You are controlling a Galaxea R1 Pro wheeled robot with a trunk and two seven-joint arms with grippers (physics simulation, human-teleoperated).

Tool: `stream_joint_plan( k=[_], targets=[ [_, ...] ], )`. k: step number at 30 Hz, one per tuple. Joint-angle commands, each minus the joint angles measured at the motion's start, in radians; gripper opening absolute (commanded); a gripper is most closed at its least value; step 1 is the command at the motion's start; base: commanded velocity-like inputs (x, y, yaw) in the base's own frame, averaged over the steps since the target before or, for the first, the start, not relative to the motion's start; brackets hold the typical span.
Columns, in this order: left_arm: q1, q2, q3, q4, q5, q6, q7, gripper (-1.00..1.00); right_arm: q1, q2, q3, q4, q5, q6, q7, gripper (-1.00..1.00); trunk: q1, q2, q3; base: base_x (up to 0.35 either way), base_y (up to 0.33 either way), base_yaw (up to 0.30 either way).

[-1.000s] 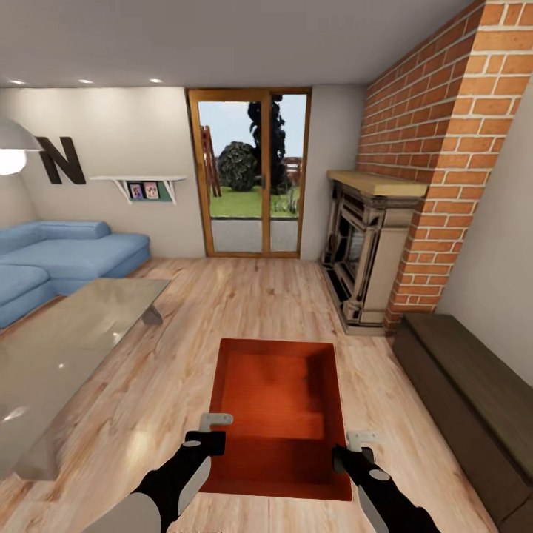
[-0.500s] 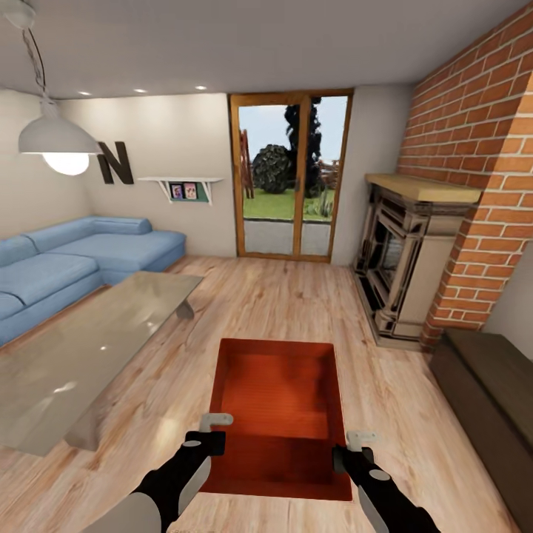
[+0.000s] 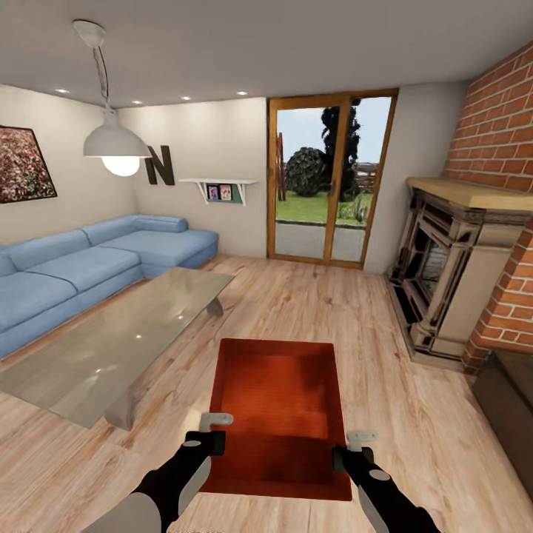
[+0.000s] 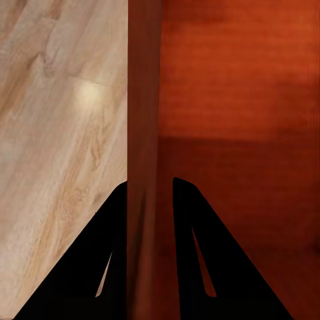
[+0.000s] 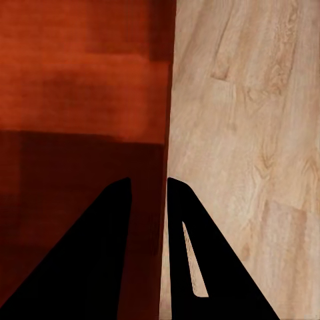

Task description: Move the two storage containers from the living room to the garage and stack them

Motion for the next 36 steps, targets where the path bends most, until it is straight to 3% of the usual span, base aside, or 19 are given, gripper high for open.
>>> stream_joint_plan(
  k=[1, 36],
  targets=[
    [-0.001, -0.051, -0.021, -0.006, 0.006, 0.004, -0.049, -1.00, 0.000, 0.000, 0.002, 0.002, -0.004, 0.037, -0.003, -1.00, 0.001, -0.002, -0.002, 0.000, 0.000, 0.293],
    [-0.001, -0.051, -0.021, -0.008, 0.007, 0.004, -0.048, -1.00, 0.000, 0.000, 0.002, 0.002, -0.008, 0.037, -0.004, -1.00, 0.001, -0.002, 0.017, 0.000, 0.002, 0.293]
  ],
)
